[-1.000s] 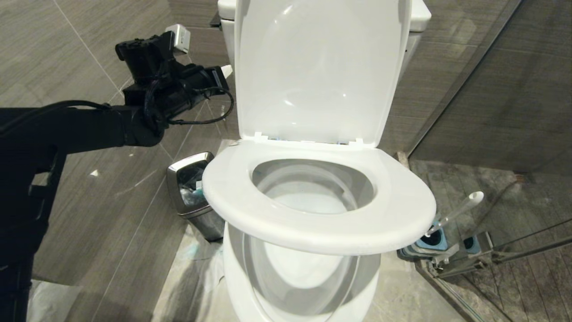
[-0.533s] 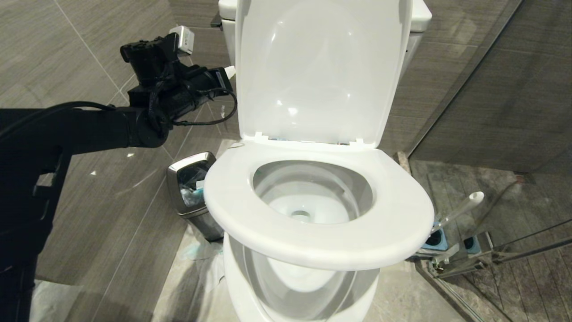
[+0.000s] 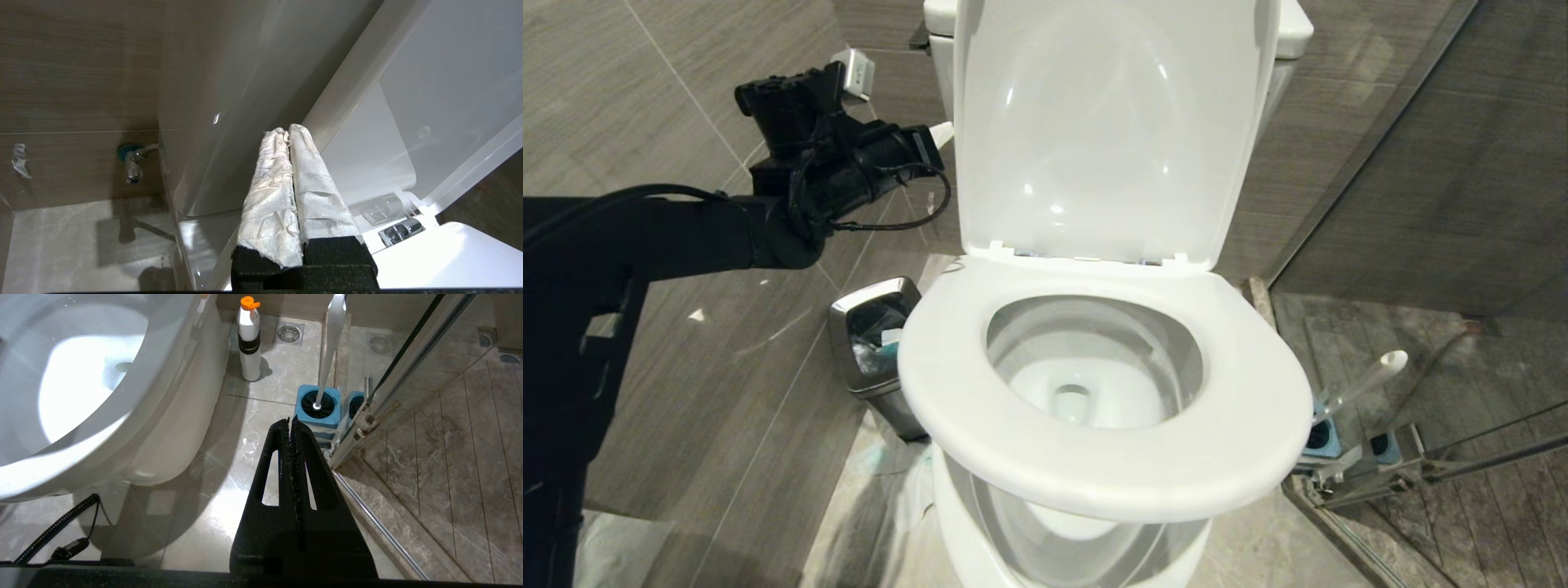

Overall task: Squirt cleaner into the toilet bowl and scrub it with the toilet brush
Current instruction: Close the toilet lid

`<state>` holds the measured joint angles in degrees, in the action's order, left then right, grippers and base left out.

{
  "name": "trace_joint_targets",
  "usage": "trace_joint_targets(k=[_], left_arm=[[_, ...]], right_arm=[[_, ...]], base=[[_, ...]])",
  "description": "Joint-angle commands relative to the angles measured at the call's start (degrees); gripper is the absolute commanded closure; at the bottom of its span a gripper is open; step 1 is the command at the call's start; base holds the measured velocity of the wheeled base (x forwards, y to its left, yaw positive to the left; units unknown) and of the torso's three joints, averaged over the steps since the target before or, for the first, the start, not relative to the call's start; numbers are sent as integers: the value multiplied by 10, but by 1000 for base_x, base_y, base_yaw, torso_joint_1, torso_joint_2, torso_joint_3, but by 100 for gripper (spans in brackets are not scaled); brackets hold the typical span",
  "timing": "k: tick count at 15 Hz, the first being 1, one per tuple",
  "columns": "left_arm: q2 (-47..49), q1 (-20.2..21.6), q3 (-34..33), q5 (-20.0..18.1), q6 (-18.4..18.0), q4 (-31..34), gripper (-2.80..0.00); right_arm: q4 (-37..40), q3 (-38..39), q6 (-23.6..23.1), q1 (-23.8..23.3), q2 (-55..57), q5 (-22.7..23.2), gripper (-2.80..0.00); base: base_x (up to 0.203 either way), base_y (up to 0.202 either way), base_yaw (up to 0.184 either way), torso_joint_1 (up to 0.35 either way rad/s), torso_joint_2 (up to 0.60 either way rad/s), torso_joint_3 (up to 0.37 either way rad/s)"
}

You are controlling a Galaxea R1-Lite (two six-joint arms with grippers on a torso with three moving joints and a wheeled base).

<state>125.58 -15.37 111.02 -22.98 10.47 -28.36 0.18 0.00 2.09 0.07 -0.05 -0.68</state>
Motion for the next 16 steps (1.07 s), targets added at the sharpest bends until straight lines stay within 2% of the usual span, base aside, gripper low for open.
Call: trace_joint_targets(k=[1,9,11,16], left_arm=[[-3,0,-6,-7,1,1,0],[-48,6,-103,-16,0,1,0],[-62,18,-130,-17,-12,0,0],[-73,50,-105,13,-40,-4,0]], right_arm=[[0,0,0,0,0,1,0],[0,0,0,0,0,0,0],[0,1,0,0,0,0,0],[0,0,0,0,0,0,0]], base=[[0,0,0,0,0,0],[0,0,0,0,0,0],[0,0,0,0,0,0],[0,0,0,0,0,0]])
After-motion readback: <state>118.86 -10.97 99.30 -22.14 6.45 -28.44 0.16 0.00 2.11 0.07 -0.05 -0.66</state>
